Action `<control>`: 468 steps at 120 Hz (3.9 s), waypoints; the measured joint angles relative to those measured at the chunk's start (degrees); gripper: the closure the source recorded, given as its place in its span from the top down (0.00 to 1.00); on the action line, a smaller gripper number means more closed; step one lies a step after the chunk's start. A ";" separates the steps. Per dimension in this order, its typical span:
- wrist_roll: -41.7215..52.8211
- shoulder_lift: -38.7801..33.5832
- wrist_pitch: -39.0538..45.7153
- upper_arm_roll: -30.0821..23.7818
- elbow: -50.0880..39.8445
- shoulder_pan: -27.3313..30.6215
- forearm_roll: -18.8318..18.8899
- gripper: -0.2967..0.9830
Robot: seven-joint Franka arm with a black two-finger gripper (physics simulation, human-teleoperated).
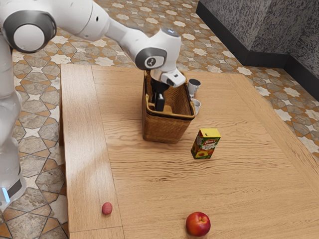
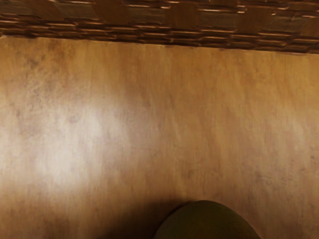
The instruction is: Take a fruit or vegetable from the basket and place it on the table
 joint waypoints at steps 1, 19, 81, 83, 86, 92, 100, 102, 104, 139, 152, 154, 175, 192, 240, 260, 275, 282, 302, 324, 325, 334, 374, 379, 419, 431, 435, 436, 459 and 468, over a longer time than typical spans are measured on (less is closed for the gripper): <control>0.01 0.06 0.03 0.00 0.00 0.00 0.00 0.75; 0.17 0.24 0.43 0.00 -0.03 -0.07 -0.45 0.75; 0.01 -3.31 -0.81 -0.08 -2.58 0.50 -0.57 0.75; 0.02 -3.30 -0.82 -0.10 -2.58 0.50 -0.55 0.74; 0.04 -3.28 -0.83 -0.11 -2.57 0.50 -0.51 0.74; 0.10 -3.19 -0.81 -0.15 -2.55 0.50 -0.42 0.74; 0.19 -2.91 -0.70 -0.22 -2.51 0.51 -0.29 0.74; 0.20 -2.85 -0.67 -0.23 -2.50 0.51 -0.27 0.74; 0.23 -2.78 -0.62 -0.27 -2.49 0.54 -0.24 0.74; 0.18 -0.97 -0.13 0.08 -2.60 0.37 -0.37 0.71; 0.10 -0.93 0.44 0.11 -2.63 0.39 -0.32 0.65; 0.08 -0.95 0.51 0.11 -2.64 0.39 -0.33 0.64; -0.02 -0.93 1.08 0.20 -2.71 0.35 -0.43 0.60; -0.10 -0.86 1.80 0.26 -3.07 0.28 -0.59 0.54; -1.51 -1.37 4.09 -0.02 -2.93 0.87 -0.16 0.46; -2.15 -1.76 4.44 0.14 -2.85 1.07 0.13 0.45; -2.52 -2.01 4.56 0.22 -2.26 1.43 0.48 0.45; -2.64 -2.20 4.52 0.39 -1.30 1.48 0.68 0.45; -2.88 -3.97 4.19 0.68 0.24 1.68 2.56 0.45; -3.07 -5.22 0.43 1.59 9.13 1.46 6.18 0.44; -3.07 -5.27 0.14 1.61 9.73 1.49 6.38 0.45; -3.09 -5.65 -2.78 1.53 15.41 1.77 8.13 0.45; -3.00 9.01 -7.46 -13.49 44.26 -1.51 10.89 0.44; -2.97 11.74 -6.85 -13.82 46.87 -3.41 10.94 0.44; -2.21 18.82 -0.12 -13.44 50.57 -1.73 10.71 0.45; -1.56 19.25 1.85 -13.29 50.58 -0.48 10.65 0.45; -1.36 19.29 2.39 -13.25 50.59 -0.34 10.64 0.45; -1.32 19.30 2.52 -13.24 50.59 -0.26 10.63 0.45; -0.17 19.51 4.74 -11.13 49.79 0.54 10.83 0.67; 0.18 18.79 5.20 -11.05 48.62 0.49 10.72 0.71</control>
